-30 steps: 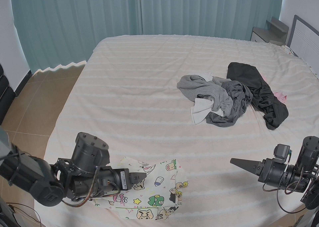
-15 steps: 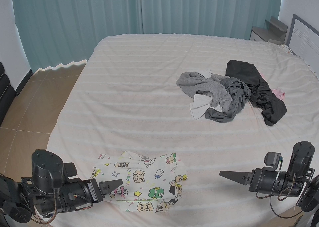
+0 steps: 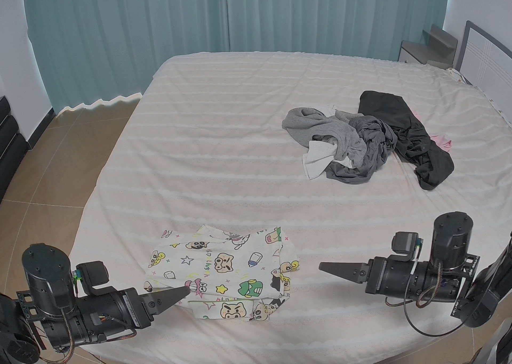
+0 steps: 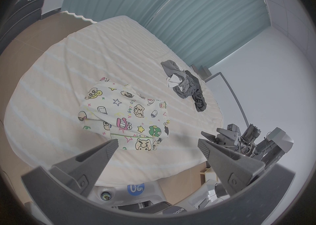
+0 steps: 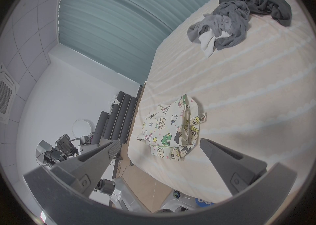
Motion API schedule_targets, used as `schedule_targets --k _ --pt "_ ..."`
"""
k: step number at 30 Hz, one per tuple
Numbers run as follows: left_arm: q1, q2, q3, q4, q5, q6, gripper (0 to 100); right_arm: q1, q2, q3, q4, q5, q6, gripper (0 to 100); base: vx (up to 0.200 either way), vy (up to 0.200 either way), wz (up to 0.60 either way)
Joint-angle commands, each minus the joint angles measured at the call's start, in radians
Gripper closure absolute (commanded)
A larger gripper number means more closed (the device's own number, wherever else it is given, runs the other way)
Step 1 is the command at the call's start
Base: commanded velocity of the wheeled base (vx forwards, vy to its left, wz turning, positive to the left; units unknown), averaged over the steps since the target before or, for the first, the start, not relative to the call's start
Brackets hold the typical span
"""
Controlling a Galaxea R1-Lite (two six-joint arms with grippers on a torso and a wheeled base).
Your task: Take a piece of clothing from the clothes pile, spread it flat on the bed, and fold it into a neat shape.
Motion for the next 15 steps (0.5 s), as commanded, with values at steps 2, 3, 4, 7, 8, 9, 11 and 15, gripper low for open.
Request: schedule_targets --k 2,3,4,7,8,9,11,15 --pt "0.054 -0.001 0.014 -0.010 -0.028 0.000 0 0.023 0.116 -0.123 0.064 0.000 -0.001 0 0.000 0.200 0.00" --pt "0.061 -0.001 0.014 -0.010 -0.034 0.000 0 0.023 0.125 -0.140 0.084 0.000 -0.001 0 0.000 0.200 0.00" --pt "0.061 -0.001 0.014 -0.010 -0.034 0.000 0 0.023 0.125 -0.140 0.084 0.000 -0.001 0 0.000 0.200 0.00" --pt "0.081 -0.001 0.014 -0.012 -0.061 0.000 0 0.023 0.160 -0.179 0.117 -0.001 -0.003 0 0.000 0.200 0.00" --pt "0.083 -0.001 0.014 -0.010 -0.066 0.000 0 0.023 0.171 -0.183 0.117 -0.001 -0.003 0 0.000 0.200 0.00" --pt "0.081 -0.001 0.014 -0.010 -0.066 0.002 0 0.023 0.177 -0.185 0.117 -0.001 -0.005 0 0.000 0.200 0.00" --pt "0.083 0.000 0.014 -0.012 -0.066 0.002 0 0.026 0.187 -0.186 0.120 -0.001 -0.011 0 0.000 0.200 0.00" --pt "0.081 0.015 0.014 -0.013 -0.066 0.002 0 0.043 0.230 -0.186 0.118 -0.006 -0.021 0 0.000 0.200 0.00"
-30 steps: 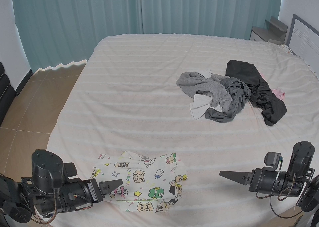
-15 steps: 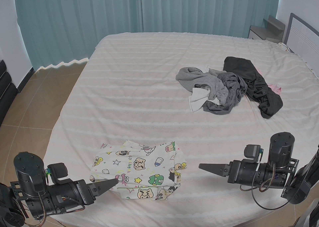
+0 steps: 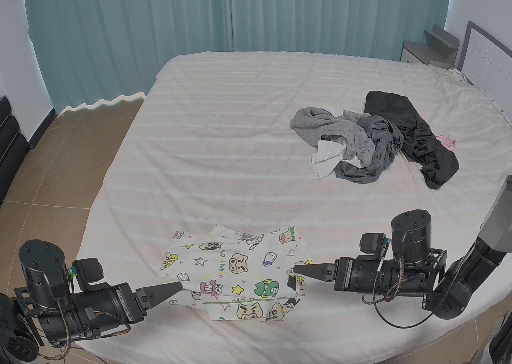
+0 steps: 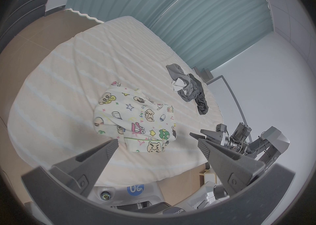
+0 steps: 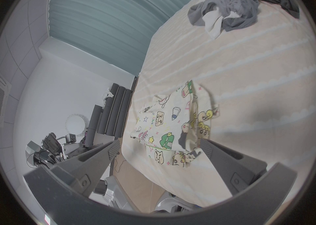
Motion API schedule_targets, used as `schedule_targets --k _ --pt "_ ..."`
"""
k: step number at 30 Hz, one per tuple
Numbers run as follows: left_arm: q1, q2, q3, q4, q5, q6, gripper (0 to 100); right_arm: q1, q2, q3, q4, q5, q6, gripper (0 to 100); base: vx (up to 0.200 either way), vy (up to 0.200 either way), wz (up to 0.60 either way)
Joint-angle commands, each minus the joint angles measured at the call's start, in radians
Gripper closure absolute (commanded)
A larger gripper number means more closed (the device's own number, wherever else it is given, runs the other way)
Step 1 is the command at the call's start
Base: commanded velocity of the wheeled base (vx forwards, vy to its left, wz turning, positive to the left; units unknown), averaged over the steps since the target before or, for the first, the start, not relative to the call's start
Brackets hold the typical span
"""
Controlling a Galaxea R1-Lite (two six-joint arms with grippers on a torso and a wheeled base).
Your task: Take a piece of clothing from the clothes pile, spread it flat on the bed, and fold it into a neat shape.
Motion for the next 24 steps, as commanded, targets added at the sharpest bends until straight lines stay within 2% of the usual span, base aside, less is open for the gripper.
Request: schedule_targets --k 1,8,16,24 --pt "0.001 0.017 0.000 -0.001 0.001 0.000 0 0.013 0.059 -0.004 -0.001 -0.003 -0.006 0 0.000 0.000 0.00" --pt "-0.004 0.024 0.009 -0.003 0.001 0.005 0 0.013 0.121 0.015 -0.009 -0.016 -0.061 0 0.000 0.000 0.00" --pt "-0.005 0.037 0.008 -0.003 0.002 0.005 0 -0.001 0.162 0.001 -0.017 -0.062 -0.107 0 0.000 0.000 0.00" --pt "-0.005 0.037 0.008 -0.003 0.001 0.003 0 0.004 0.176 0.009 -0.080 -0.058 -0.107 0 0.000 0.000 0.00"
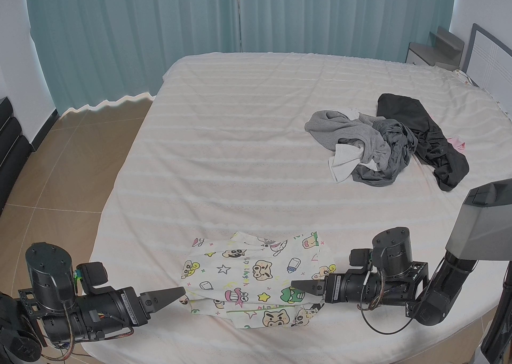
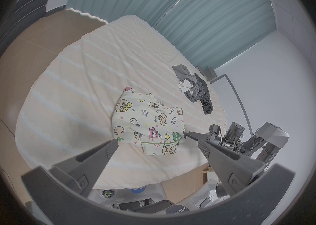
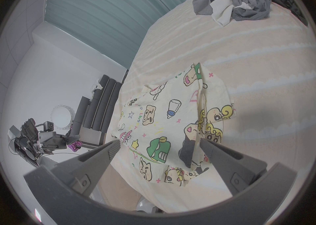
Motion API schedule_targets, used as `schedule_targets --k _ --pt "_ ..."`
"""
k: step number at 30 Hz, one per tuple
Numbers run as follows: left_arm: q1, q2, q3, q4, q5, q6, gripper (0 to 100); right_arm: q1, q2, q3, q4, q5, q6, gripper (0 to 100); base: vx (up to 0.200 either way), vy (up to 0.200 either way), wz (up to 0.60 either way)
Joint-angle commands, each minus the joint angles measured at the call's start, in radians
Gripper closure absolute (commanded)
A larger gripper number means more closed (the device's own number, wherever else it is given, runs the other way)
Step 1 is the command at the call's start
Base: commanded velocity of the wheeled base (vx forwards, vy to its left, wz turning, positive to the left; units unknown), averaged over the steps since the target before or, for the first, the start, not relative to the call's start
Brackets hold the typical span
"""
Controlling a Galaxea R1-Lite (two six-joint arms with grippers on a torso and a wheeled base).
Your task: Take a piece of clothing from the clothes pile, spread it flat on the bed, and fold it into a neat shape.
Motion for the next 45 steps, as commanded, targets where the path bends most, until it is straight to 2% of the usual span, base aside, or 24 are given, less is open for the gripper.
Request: schedule_targets --k 1,21,22,35,45 --pt "0.000 0.005 0.000 0.000 0.000 -0.001 0 0.007 0.008 0.006 -0.008 0.003 0.000 0 0.000 0.000 0.00" --pt "-0.002 0.005 0.000 0.000 0.000 -0.002 0 0.023 0.070 -0.017 0.001 0.006 -0.026 0 0.000 0.000 0.00" --pt "-0.002 0.005 0.000 0.000 0.000 -0.002 0 0.023 0.070 -0.017 0.003 0.006 -0.026 100 0.000 0.000 0.00" --pt "-0.002 0.003 0.000 0.000 0.000 -0.002 0 0.020 0.045 0.039 -0.013 0.004 -0.042 100 0.000 0.000 0.00" --pt "-0.002 0.003 0.000 0.000 0.001 -0.002 0 0.009 -0.035 0.165 -0.105 0.013 -0.052 100 0.000 0.000 0.00"
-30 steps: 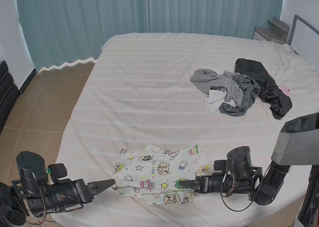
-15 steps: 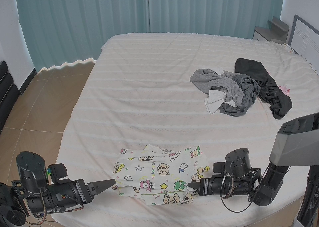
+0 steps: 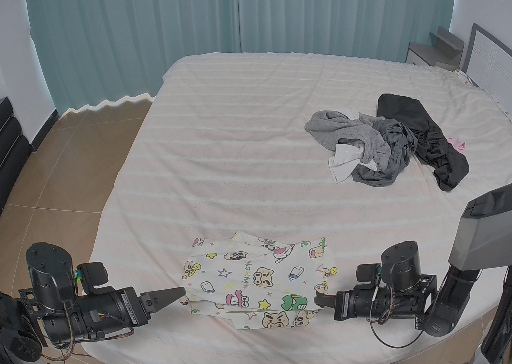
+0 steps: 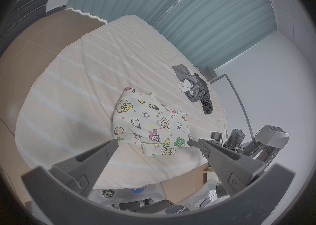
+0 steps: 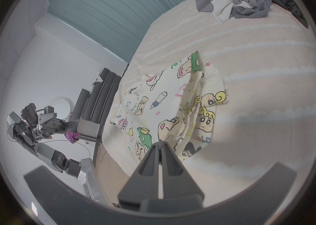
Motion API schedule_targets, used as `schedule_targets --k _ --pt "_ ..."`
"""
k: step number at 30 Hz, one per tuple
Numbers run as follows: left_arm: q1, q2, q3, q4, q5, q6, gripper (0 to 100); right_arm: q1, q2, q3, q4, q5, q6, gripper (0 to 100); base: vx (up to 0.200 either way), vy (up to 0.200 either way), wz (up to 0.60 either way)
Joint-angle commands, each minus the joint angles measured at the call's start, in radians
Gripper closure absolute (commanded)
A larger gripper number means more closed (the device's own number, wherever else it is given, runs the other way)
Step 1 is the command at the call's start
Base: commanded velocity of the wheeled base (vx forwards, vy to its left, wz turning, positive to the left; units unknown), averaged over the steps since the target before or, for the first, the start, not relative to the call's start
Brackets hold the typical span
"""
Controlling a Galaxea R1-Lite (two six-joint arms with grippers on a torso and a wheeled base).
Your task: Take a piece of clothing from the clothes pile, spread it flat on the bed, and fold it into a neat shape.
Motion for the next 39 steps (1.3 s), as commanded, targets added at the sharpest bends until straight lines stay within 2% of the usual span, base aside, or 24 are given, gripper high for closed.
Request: schedule_targets --k 1,11,15,24,25,32,36,39 --pt "0.000 0.001 0.000 -0.002 0.000 0.000 0 -0.010 -0.034 0.047 -0.009 0.013 -0.004 100 0.000 0.000 0.00" --pt "0.000 0.001 -0.001 -0.002 0.001 -0.002 0 -0.027 -0.028 0.099 -0.010 0.030 -0.010 100 0.000 0.000 0.00" --pt "0.000 0.003 -0.001 -0.002 0.000 -0.002 0 -0.060 -0.009 0.107 -0.010 0.059 -0.038 100 0.000 0.000 0.00" --pt "0.000 0.003 -0.001 -0.002 0.000 -0.002 0 -0.060 0.020 0.113 -0.009 0.062 -0.055 100 0.000 0.000 0.00" --pt "0.000 0.003 -0.001 0.000 0.000 -0.002 0 -0.060 0.023 0.113 -0.010 0.062 -0.062 0 0.000 0.000 0.00" --pt "0.000 0.007 -0.001 -0.002 0.000 -0.002 0 -0.065 0.010 0.115 -0.030 0.061 -0.070 0 0.000 0.000 0.00" --pt "0.000 0.010 -0.001 -0.002 0.000 -0.002 0 -0.128 0.007 0.099 -0.168 0.061 -0.061 0 0.000 0.000 0.00" --pt "0.000 0.010 -0.001 -0.002 0.000 -0.002 0 -0.160 0.010 0.024 -0.171 0.061 -0.058 0 0.000 0.000 0.00"
